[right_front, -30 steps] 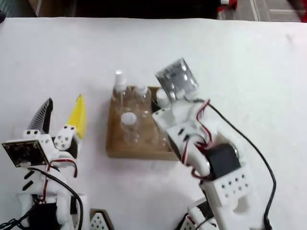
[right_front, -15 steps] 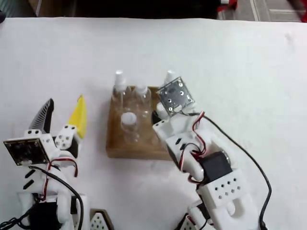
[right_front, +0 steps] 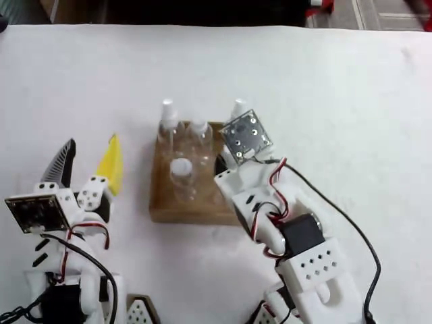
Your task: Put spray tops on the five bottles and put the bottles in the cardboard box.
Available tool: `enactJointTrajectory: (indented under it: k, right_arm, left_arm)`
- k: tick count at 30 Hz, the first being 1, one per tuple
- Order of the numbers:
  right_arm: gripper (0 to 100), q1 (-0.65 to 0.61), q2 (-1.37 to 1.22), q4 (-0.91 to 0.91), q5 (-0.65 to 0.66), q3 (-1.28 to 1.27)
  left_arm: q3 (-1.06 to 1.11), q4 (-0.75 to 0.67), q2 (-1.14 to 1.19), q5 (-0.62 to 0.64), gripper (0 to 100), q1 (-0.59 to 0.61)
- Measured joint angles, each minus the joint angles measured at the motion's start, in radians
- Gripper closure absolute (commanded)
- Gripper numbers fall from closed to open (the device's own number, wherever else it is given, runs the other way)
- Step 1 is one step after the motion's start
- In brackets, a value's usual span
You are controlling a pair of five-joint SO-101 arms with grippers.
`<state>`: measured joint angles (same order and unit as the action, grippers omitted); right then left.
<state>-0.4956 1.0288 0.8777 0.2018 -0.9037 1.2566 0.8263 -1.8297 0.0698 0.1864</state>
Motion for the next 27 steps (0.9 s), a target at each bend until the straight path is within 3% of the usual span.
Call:
enactJointTrajectory:
  k: [14,21,27]
  right_arm:
    - [77.9,0.0,0.012,0.002,-0.003,0.0]
    - [77.9,0.006,0.253,0.14,-0.003,0.141]
    - [78.0,0.235,0.45,0.12,0.048,0.218]
  left_arm:
    - [0.0,0.0,0.0,0.0,76,0.0]
    - [0.0,0.0,0.0,0.0,76,0.0]
    - [0.0,0.0,0.0,0.075,76,0.057]
